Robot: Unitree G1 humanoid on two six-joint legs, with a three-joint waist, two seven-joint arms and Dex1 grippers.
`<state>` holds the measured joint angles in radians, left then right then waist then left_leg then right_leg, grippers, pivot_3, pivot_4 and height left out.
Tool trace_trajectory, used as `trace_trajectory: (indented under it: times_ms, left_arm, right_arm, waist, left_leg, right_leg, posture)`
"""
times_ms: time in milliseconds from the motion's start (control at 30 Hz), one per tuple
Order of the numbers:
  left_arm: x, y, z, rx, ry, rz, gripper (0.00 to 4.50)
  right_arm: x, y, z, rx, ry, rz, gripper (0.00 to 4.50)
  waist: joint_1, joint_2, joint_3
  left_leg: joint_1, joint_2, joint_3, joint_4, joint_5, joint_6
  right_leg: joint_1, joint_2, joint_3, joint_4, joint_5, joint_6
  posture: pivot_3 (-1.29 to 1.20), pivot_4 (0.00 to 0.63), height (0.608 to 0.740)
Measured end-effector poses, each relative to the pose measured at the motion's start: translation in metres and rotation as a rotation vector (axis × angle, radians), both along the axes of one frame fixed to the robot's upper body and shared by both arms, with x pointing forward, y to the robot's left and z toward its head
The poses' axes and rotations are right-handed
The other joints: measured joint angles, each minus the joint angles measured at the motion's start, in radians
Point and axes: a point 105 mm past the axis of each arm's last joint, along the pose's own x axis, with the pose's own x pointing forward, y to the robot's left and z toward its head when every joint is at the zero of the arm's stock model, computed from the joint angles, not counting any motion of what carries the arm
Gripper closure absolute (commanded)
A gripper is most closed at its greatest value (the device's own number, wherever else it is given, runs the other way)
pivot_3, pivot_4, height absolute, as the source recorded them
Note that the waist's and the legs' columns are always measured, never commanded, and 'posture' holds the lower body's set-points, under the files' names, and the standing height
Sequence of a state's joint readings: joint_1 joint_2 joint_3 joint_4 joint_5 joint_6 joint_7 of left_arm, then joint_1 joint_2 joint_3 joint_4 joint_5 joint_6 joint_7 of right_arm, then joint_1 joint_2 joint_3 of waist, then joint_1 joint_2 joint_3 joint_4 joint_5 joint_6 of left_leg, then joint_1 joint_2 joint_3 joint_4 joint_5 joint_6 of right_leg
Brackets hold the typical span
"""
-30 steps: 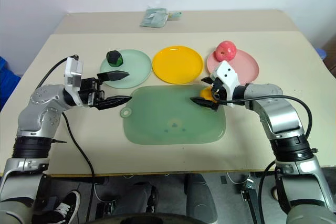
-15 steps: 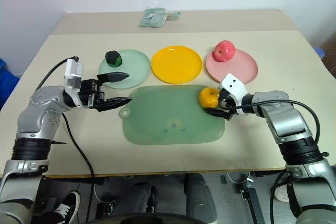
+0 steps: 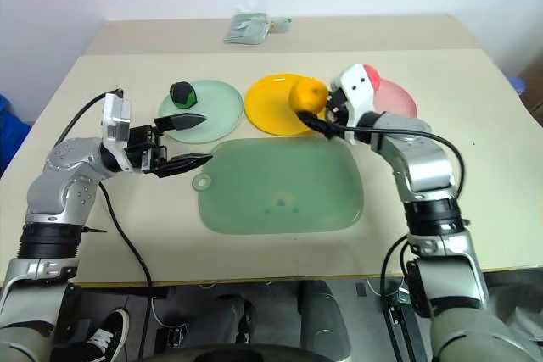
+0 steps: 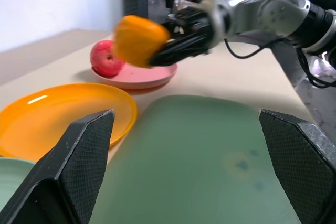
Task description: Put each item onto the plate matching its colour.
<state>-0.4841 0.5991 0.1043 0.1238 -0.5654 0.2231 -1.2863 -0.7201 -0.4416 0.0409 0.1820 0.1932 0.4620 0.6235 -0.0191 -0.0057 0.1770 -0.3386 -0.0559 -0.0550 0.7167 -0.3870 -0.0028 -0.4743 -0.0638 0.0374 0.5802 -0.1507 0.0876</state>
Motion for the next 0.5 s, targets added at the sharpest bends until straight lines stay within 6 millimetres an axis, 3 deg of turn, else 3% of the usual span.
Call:
trace_trajectory:
  times_ms: [167,233,300,400,500]
  left_arm:
    - [0.01,0.007,-0.005,0.033,-0.037,0.097,0.0]
    - [0.015,0.01,-0.006,0.038,-0.049,0.142,0.0]
    - [0.018,0.013,-0.007,0.046,-0.06,0.177,0.0]
    - [0.017,0.014,-0.01,0.045,-0.062,0.192,0.0]
    - [0.015,0.015,-0.013,0.046,-0.053,0.189,0.0]
  right_arm:
    - [0.02,0.038,-0.024,0.0,0.007,-0.034,1.81]
    - [0.024,0.043,-0.027,-0.005,0.017,-0.03,0.8]
    - [0.029,0.044,-0.026,0.001,0.024,-0.036,0.07]
    - [0.031,0.044,-0.017,0.023,0.001,-0.02,0.07]
    - [0.017,0.053,-0.007,0.092,0.002,0.103,0.07]
  waist:
    - [-0.006,0.0,0.0]
    - [-0.002,0.001,0.0]
    - [-0.001,0.001,0.0]
    - [-0.003,0.001,0.0]
    - [-0.008,0.001,0.0]
  left_leg:
    - [-0.001,0.0,0.0,-0.001,0.0,-0.001]
    - [-0.001,-0.001,0.0,-0.001,0.0,-0.001]
    - [-0.002,-0.001,-0.001,-0.001,0.0,-0.001]
    - [-0.001,-0.001,-0.001,-0.001,0.0,-0.001]
    - [-0.002,0.0,-0.001,-0.001,0.0,-0.001]
  right_leg:
    - [-0.002,0.0,0.0,0.001,0.0,0.0]
    - [-0.002,0.0,0.0,0.0,0.0,0.0]
    - [-0.002,-0.001,0.0,0.0,0.0,0.0]
    - [-0.002,0.0,0.0,0.0,0.0,0.0]
    - [-0.002,0.0,0.0,0.0,0.0,0.0]
  posture:
    - [0.0,0.15,0.74]
    - [0.0,0.15,0.74]
    - [0.0,0.15,0.74]
    - [0.0,0.15,0.74]
    - [0.0,0.15,0.74]
